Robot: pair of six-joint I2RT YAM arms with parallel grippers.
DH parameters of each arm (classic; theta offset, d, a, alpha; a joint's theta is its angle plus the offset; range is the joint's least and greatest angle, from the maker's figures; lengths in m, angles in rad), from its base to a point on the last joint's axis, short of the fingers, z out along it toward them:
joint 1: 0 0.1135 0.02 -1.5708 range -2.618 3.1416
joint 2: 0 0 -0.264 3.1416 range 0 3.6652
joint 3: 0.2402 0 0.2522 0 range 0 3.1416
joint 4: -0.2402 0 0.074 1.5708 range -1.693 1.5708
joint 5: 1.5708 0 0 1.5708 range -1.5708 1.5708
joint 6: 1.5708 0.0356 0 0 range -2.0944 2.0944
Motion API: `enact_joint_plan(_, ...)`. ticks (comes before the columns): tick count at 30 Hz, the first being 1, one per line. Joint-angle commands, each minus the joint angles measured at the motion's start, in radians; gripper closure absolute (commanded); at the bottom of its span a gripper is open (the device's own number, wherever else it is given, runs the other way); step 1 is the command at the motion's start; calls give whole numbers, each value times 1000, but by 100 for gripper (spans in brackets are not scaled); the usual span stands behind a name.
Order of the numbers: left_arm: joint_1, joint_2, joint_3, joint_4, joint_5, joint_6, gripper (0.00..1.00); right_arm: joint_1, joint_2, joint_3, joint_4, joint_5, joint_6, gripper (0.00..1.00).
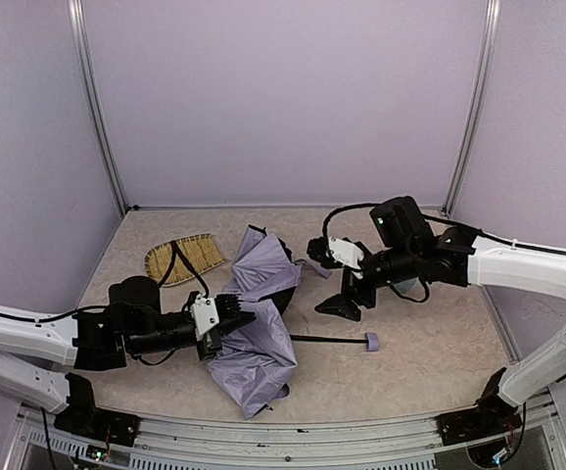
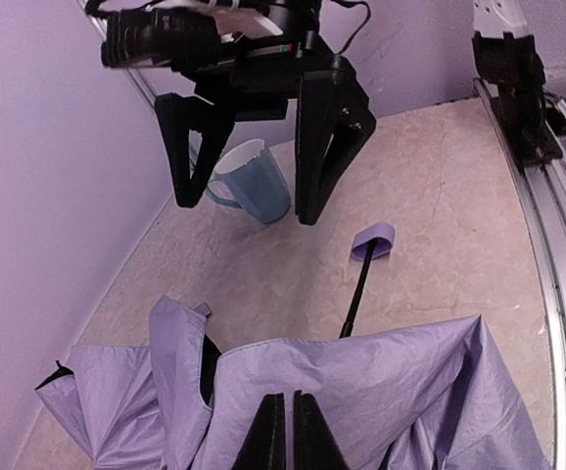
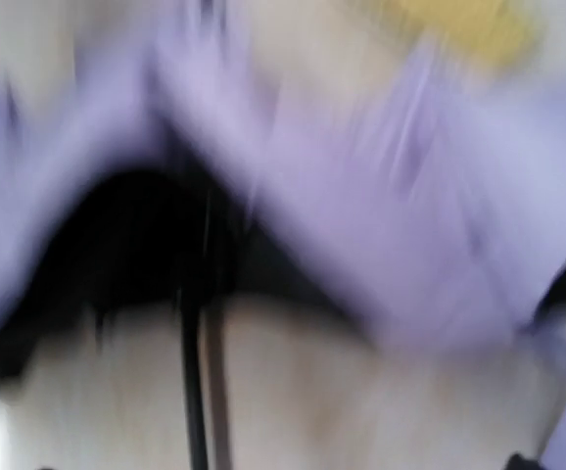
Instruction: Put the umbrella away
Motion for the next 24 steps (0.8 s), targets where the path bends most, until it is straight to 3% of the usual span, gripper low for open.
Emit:
enact_joint_plan(1, -8, -72, -15, -2, -2, -62, 86, 20, 11, 6, 278, -123, 152, 7)
enact_joint_plan(4, -27, -79, -15, -59, -29, -90, 69, 29, 145, 56, 388, -166, 243, 18)
enact_joint_plan(7, -57, -69, -16, -133, -52, -105, 49, 29, 353, 188, 341, -176, 251, 31)
enact_joint_plan(10, -65, -25, -4, -236, -33, -115, 22, 19, 561, 348, 288, -153, 258, 39)
enact_joint_plan(11, -69, -4, 9, -275, -27, -107, 17, 11, 632, 409, 266, -176, 262, 41)
enact_joint_plan(14, -73, 83, 80, -395, -11, -123, 10, -16, 807, 550, 209, -263, 271, 46)
enact_joint_plan(18, -78, 175, 136, -498, 40, -113, 1, -39, 934, 563, 179, -276, 265, 52)
enact_joint_plan(24, -79, 221, 60, -284, -24, -9, 1, -40, 1003, 551, 144, -328, 237, 54)
